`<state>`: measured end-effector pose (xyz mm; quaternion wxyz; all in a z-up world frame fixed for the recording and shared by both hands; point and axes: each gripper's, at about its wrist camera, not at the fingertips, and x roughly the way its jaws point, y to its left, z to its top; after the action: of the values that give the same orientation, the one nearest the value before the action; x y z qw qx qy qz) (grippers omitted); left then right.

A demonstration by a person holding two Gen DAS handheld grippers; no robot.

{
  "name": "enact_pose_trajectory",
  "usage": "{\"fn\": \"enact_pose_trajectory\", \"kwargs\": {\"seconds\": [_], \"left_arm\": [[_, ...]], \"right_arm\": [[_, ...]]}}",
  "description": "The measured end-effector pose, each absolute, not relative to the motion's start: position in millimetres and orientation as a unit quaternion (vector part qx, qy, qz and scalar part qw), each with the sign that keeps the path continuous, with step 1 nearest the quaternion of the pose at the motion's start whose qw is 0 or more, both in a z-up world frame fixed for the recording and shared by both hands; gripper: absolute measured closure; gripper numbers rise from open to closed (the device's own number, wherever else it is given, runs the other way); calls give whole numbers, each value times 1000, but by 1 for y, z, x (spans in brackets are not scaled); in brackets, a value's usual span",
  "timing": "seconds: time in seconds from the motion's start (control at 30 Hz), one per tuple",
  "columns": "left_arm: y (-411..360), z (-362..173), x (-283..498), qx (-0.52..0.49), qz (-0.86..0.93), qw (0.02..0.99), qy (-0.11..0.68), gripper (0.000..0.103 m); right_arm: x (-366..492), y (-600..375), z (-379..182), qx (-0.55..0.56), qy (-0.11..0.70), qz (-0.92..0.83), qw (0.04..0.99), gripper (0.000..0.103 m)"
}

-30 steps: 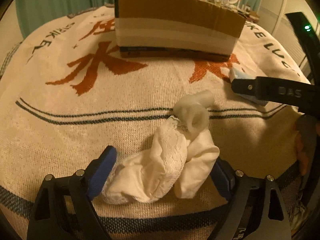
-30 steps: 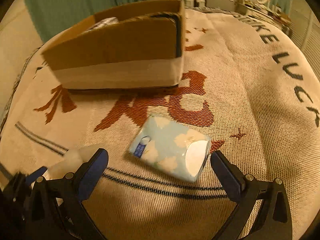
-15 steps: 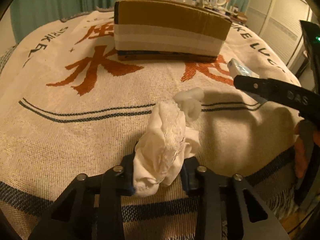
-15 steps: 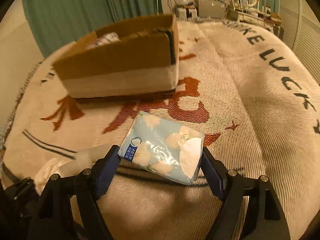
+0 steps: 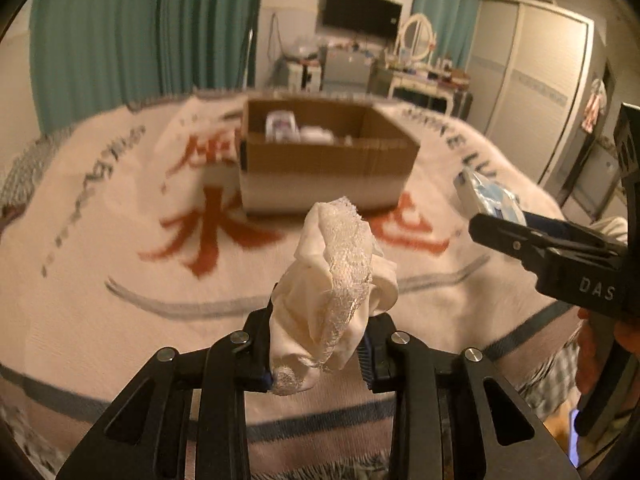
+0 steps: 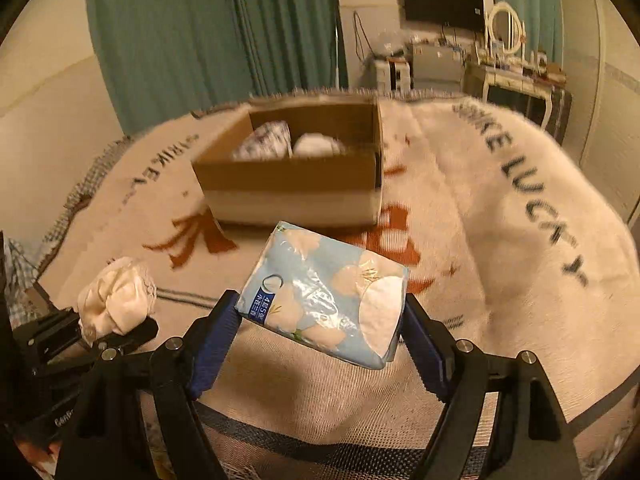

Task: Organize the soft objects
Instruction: 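Carry the lace cloth and blue tissue pack into the box and open both grippers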

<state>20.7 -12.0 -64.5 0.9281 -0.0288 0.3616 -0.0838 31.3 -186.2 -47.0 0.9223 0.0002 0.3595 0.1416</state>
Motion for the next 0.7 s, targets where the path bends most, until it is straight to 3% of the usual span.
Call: {"fn": "enact_pose_trajectory", "kwargs": {"seconds": [0.37,0.7], "left_arm": [[-4,6,88,-5,-91,950,297,73],[-8,32,199,2,-84,959,271,72]], "right_arm": [[84,-167,40,-42,274,161,947,24],[182,-153,69,-41,243,170,954,24]]}}
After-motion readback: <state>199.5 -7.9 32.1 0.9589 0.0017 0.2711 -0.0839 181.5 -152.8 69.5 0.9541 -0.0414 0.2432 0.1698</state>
